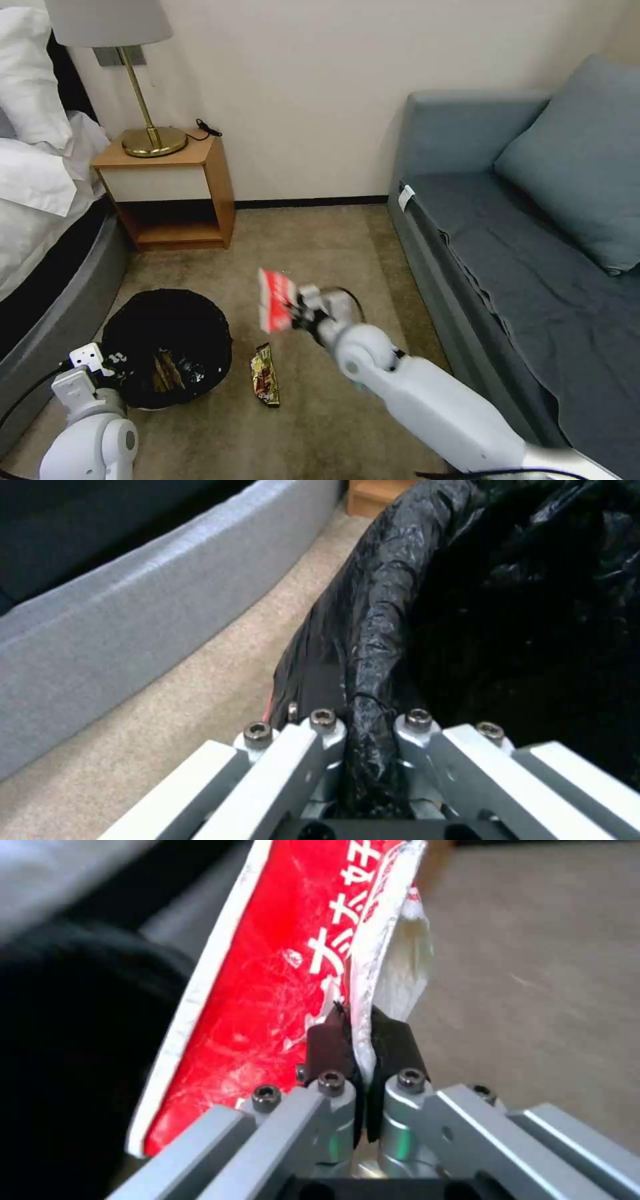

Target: Pick up the trash bin, then pick up the garbage on the floor and place it into the trash bin.

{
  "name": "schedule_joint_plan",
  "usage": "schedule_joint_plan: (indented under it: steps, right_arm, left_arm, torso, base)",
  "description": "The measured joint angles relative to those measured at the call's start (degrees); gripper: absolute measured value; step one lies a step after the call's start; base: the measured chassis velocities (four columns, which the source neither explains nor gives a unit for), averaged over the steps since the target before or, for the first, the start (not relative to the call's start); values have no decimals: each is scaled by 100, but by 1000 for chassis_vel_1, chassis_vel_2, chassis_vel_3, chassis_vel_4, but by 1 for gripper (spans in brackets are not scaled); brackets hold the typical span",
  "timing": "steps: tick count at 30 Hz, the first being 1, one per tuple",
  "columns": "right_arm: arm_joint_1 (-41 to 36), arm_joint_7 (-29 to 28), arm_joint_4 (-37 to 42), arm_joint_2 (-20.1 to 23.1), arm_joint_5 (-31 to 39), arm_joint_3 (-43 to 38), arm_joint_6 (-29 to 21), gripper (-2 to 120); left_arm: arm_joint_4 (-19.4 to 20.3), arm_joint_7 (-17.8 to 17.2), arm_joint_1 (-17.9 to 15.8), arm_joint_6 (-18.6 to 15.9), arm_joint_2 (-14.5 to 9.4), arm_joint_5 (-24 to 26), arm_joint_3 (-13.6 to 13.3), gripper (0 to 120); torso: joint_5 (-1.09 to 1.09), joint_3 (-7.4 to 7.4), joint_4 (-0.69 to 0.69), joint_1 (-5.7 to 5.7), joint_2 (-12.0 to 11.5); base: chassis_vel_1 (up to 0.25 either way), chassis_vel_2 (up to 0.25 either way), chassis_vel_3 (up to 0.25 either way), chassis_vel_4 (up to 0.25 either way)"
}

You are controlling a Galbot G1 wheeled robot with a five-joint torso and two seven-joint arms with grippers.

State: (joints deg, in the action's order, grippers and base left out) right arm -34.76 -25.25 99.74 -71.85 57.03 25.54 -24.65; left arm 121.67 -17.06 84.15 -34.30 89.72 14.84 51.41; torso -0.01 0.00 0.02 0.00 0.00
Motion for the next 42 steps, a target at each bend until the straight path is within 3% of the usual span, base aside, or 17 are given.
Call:
schedule_joint_plan:
  steps: [7,9,15,21,25,27,30,33,35,37,42]
  right_arm:
    - [357,-413,-83,-548,254,733,219,0]
    - [303,-517,-252,-815,164,1047,269,0]
    - [112,-570,-482,-1069,-63,1438,296,0]
    - [34,-576,-745,-1370,-272,1616,345,21]
    - [55,-573,-722,-1317,-291,1552,348,31]
    - [61,-559,-668,-1241,-306,1477,349,45]
    - [59,-538,-589,-1187,-357,1325,351,51]
    - [106,-486,-452,-1115,-454,878,347,66]
    - [140,-450,-429,-1081,-520,742,345,68]
    - [231,-298,-418,-949,-903,337,320,79]
    - [303,-28,-732,-727,-1881,-220,302,94]
  left_arm:
    - [0,-4,1,0,58,-89,-131,3]
    - [-15,-5,-25,0,96,-110,-176,3]
    - [-37,-11,-41,0,114,-128,-181,3]
    - [-37,-14,-37,0,165,-179,-208,3]
    - [-37,-14,-37,0,165,-182,-212,3]
    - [-33,-16,-39,0,165,-184,-218,3]
    - [-27,-16,-40,-1,164,-184,-220,3]
    - [-27,-16,-39,-2,141,-177,-205,3]
    - [-25,-16,-37,-3,133,-170,-196,3]
    - [-14,-16,-35,-5,110,-145,-160,3]
    - [-11,-16,-36,-6,77,-89,-105,3]
  torso:
    - [-1,0,-1,0,0]
    - [-1,0,-1,0,0]
    - [0,0,-1,0,0]
    - [0,0,-1,0,0]
    - [0,0,-1,0,0]
    - [0,0,-2,0,0]
    - [0,0,-2,0,0]
    - [1,0,-1,0,0]
    - [1,0,-2,0,0]
    - [1,0,-2,0,0]
    - [2,0,-2,0,0]
  base:
    - [0,0,0,0]
    - [0,0,0,0]
    - [0,0,0,0]
    - [0,0,0,0]
    - [0,0,0,0]
    - [0,0,0,0]
    - [0,0,0,0]
    - [0,0,0,0]
    - [0,0,0,0]
    - [0,0,0,0]
    - [0,0,0,0]
